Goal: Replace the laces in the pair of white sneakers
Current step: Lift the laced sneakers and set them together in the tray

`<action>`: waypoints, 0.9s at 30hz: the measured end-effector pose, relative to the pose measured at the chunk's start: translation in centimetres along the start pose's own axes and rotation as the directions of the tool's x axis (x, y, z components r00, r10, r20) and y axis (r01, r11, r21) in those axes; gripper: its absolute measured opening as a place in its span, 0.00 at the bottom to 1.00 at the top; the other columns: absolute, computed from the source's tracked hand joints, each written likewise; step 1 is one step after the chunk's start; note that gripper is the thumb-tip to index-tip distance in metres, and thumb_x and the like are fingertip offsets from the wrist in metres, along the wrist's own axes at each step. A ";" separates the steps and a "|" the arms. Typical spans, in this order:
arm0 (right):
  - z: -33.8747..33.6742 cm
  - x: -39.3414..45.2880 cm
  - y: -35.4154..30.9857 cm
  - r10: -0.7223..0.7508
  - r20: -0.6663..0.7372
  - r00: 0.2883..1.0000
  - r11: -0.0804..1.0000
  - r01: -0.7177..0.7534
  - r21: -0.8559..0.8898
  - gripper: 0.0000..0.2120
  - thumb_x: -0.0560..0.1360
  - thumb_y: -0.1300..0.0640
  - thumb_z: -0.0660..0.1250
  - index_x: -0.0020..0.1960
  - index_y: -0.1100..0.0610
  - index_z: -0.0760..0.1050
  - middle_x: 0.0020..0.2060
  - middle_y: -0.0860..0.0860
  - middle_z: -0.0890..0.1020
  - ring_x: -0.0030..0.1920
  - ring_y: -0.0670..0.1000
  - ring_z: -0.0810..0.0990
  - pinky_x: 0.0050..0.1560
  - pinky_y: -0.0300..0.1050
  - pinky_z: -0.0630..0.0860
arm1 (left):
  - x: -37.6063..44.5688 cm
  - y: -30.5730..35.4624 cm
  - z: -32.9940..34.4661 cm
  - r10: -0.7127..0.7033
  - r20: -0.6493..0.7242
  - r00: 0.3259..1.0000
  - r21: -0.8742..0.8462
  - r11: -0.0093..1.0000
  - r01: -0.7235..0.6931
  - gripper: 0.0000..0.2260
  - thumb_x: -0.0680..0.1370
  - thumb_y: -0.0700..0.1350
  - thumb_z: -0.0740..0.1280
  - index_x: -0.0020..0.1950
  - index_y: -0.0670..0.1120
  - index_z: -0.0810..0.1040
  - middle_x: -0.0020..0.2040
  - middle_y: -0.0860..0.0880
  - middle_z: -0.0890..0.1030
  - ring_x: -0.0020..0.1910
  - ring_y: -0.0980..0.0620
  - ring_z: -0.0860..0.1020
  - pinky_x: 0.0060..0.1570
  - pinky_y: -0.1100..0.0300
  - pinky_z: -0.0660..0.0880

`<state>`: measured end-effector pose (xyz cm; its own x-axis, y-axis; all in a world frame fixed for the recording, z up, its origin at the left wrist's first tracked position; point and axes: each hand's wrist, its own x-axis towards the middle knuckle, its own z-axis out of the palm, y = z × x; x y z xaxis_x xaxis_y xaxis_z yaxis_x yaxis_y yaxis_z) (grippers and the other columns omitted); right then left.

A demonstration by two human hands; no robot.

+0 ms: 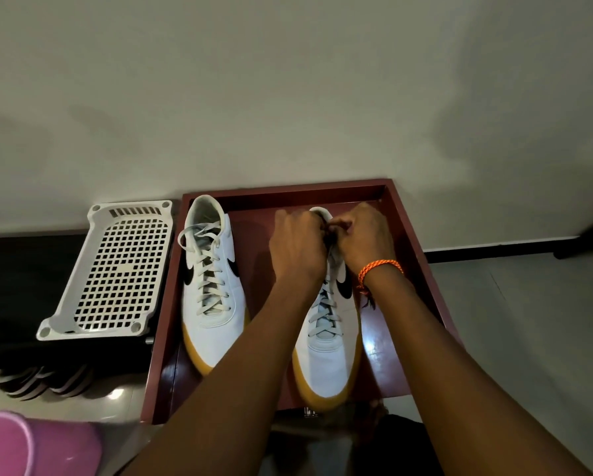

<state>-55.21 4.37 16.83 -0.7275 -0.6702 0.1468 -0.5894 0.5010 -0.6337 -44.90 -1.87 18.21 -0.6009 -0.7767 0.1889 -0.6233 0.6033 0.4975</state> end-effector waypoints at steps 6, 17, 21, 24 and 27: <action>-2.6 0.1 0.0 0.083 0.220 0.972 0.975 -0.125 0.185 0.15 0.81 0.68 0.65 0.55 0.53 0.87 0.46 0.45 0.84 0.41 0.43 0.81 0.40 0.32 0.76 | 1.1 -1.2 -1.5 -0.193 -0.082 0.978 -0.225 0.959 0.171 0.11 0.82 0.39 0.65 0.53 0.47 0.87 0.51 0.48 0.85 0.47 0.48 0.83 0.43 0.55 0.74; -1.5 -1.5 -1.9 0.149 0.280 0.948 0.982 -0.110 -0.150 0.17 0.82 0.50 0.65 0.70 0.48 0.74 0.57 0.52 0.83 0.53 0.58 0.82 0.53 0.50 0.79 | -0.2 -7.1 -3.8 -0.442 -0.028 0.897 0.192 0.878 0.439 0.21 0.83 0.49 0.60 0.69 0.34 0.74 0.68 0.34 0.79 0.70 0.32 0.75 0.72 0.39 0.66; -1.2 -1.3 -2.3 0.201 0.259 0.945 0.974 -0.166 -0.153 0.15 0.80 0.54 0.61 0.65 0.51 0.78 0.51 0.58 0.84 0.45 0.63 0.85 0.49 0.59 0.83 | -0.2 -6.4 -3.1 -0.363 0.093 0.927 0.183 0.921 0.343 0.22 0.85 0.52 0.59 0.69 0.36 0.76 0.68 0.35 0.79 0.72 0.34 0.73 0.77 0.35 0.59; -1.3 -1.6 -2.6 0.212 0.257 0.943 0.974 -0.182 -0.136 0.19 0.80 0.54 0.63 0.70 0.52 0.75 0.57 0.60 0.84 0.52 0.64 0.84 0.56 0.57 0.82 | -0.2 -5.1 -2.2 -0.202 0.169 0.965 0.100 0.977 0.187 0.21 0.84 0.59 0.59 0.57 0.43 0.82 0.58 0.40 0.84 0.64 0.39 0.79 0.77 0.37 0.59; -1.8 -2.2 -2.2 0.245 0.246 0.938 0.965 -0.212 -0.153 0.23 0.81 0.53 0.65 0.76 0.48 0.71 0.67 0.59 0.80 0.63 0.64 0.79 0.61 0.52 0.76 | -0.9 -3.5 -1.1 -0.052 0.222 0.974 0.095 0.995 0.032 0.24 0.74 0.66 0.58 0.51 0.48 0.82 0.52 0.46 0.85 0.58 0.44 0.80 0.75 0.37 0.61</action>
<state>-52.92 5.71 19.28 -0.7401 -0.6404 -0.2051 -0.4683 0.7098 -0.5262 -41.55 -3.48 17.24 -0.6633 -0.7477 -0.0298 -0.6868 0.5925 0.4210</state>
